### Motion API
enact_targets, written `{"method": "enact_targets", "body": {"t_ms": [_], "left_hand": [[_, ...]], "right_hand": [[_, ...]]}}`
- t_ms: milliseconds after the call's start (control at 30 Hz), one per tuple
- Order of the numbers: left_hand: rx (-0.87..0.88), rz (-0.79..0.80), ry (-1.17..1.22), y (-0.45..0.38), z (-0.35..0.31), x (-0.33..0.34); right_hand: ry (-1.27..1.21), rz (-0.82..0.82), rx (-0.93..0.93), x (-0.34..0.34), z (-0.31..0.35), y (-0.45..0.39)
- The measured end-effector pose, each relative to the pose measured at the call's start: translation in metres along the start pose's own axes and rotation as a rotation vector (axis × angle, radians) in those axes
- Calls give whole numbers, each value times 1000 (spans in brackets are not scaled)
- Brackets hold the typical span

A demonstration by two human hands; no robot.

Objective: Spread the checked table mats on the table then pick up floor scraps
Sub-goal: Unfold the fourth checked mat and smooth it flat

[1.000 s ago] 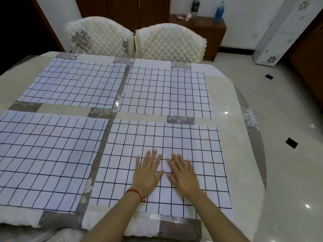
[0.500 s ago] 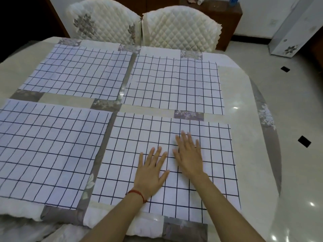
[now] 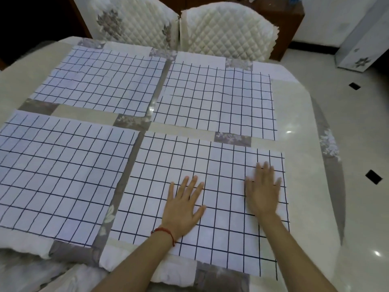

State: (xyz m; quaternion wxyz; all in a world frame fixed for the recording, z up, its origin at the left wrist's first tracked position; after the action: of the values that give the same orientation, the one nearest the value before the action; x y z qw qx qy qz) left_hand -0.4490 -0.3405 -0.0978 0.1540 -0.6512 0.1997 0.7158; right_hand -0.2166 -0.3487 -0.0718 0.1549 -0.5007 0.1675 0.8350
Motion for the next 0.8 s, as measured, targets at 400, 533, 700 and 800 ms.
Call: {"method": "enact_targets", "body": {"t_ms": [400, 533, 700, 800], "left_hand": [[-5, 41, -15, 1, 1, -2], [-36, 49, 14, 4, 10, -1], [-145, 19, 59, 18, 52, 3], [-219, 9, 86, 28, 78, 4]], "right_hand": [[55, 52, -193, 57, 60, 72], [54, 57, -178, 59, 58, 73], [12, 52, -211, 58, 60, 74], [-18, 46, -225, 56, 62, 76]]}}
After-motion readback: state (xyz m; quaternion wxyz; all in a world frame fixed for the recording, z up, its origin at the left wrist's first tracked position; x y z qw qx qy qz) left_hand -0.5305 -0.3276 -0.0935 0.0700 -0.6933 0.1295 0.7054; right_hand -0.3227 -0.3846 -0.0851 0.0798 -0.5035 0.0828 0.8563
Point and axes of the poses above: each hand's wrist, its own y-axis away from the middle knuckle, its own x-axis out of the palm, z = x × y, the point moved 9 cm from there along -y, towards the middle knuckle, and after that the axes turned 12 degrees about -y, right-handed, at the moved point
